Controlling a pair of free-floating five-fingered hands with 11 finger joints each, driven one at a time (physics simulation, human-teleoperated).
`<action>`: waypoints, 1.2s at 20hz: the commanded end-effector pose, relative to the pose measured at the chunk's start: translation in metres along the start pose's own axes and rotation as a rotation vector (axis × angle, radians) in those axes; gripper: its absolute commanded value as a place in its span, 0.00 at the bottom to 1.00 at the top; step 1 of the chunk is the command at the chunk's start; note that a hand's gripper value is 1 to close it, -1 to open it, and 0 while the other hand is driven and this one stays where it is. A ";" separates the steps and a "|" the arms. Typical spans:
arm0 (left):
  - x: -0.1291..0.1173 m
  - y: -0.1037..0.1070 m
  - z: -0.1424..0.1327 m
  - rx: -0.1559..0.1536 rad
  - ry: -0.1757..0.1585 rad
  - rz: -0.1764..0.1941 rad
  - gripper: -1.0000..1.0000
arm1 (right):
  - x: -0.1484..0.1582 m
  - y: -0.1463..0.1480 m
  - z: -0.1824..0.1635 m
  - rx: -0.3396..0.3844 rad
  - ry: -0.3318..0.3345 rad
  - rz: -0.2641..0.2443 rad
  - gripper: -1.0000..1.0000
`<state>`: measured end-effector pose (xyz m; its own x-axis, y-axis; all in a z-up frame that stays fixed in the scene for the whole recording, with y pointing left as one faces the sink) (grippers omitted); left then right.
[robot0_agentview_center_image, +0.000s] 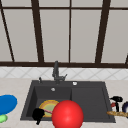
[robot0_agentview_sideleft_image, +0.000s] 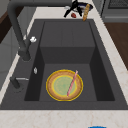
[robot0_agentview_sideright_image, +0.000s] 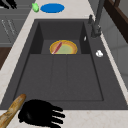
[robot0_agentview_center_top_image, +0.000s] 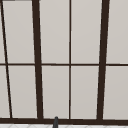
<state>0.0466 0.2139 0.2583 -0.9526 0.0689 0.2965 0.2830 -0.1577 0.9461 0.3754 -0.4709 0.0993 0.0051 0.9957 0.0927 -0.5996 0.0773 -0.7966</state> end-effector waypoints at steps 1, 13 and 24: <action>0.000 0.000 0.000 0.000 0.000 0.000 0.50 | 0.018 0.009 -0.013 0.025 0.061 0.092 0.00; 0.000 0.000 0.000 0.000 0.000 0.000 0.50 | 0.039 0.004 -0.017 -0.124 0.179 0.239 1.00; 0.000 0.000 0.000 0.000 0.000 0.000 0.50 | 0.023 0.000 -0.016 -0.406 0.151 0.201 1.00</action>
<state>0.0466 0.2139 0.2583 -0.9526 0.0689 0.2965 0.2830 -0.1577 0.9461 0.3882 -0.4348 0.0888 0.0414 0.9882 -0.1478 -0.2383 -0.1339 -0.9619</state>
